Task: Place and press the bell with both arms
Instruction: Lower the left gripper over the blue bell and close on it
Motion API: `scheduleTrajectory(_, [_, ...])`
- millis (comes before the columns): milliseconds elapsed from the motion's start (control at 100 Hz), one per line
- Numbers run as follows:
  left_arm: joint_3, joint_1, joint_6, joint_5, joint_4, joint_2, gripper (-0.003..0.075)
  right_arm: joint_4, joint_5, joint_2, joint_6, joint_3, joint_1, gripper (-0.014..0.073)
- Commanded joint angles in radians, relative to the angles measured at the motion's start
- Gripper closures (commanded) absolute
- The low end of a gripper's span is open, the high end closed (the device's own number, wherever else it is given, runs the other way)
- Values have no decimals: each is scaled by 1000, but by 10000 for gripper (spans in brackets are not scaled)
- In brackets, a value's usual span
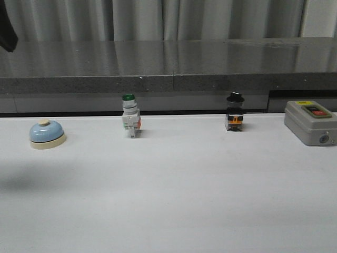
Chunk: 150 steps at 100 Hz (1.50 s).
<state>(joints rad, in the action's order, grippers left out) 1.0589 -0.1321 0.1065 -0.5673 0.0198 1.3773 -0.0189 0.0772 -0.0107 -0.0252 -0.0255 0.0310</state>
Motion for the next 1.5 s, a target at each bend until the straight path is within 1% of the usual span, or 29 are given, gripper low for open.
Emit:
scheduleTrajectory(0, [82, -2, 2, 59, 10, 45, 82, 6, -86, -17, 1, 14, -5, 654])
scheduleTrajectory(400, [285, -2, -17, 58, 10, 344, 82, 6, -86, -17, 1, 14, -5, 654])
scheduleTrajectory(750, [355, -3, -17, 60, 10, 526, 83, 6, -86, -17, 1, 14, -5, 654])
scheduleTrajectory(1110, [359, -3, -17, 70, 13, 610, 83, 6, -86, -17, 1, 14, -5, 654])
scheduleTrajectory(1400, [359, -38, -17, 86, 11, 619, 85, 6, -86, -17, 1, 14, -5, 654])
scheduleTrajectory(1430, [359, -43, -17, 86, 11, 619, 93, 6, -86, -17, 1, 14, -5, 654])
scheduleTrajectory(1490, [359, -45, -17, 84, 9, 619, 137, 6, -86, -17, 1, 14, -5, 654])
